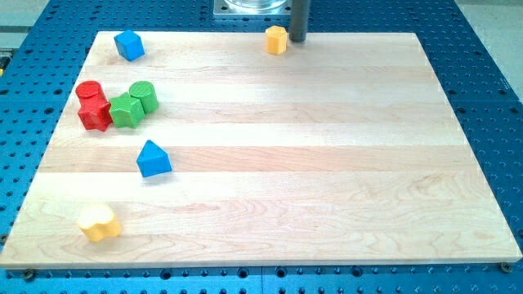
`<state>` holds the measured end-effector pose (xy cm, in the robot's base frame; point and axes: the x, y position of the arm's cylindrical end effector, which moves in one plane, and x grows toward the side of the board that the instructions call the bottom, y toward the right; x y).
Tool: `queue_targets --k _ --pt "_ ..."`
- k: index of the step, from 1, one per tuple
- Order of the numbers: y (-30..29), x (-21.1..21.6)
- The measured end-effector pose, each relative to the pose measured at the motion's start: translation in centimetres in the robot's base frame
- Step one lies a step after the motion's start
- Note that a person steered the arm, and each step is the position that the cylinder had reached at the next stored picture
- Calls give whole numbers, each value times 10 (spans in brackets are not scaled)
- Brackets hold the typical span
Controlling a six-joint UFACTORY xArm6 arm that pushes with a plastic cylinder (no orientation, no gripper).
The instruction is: Move the red star to the top right side of the board
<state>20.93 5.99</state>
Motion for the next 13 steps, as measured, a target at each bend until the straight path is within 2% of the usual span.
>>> queue_targets --k 1,2,3,4,6,7,8,9,10,11,12,13 --pt "-8 15" --pt "27 62" --pt "-20 109" --pt "-50 107" --pt "-54 106" --pt "-106 107" --pt "-182 94" --pt "-269 99" --pt "-302 148" --pt "-361 139" --pt "-365 143" --pt "-354 204"
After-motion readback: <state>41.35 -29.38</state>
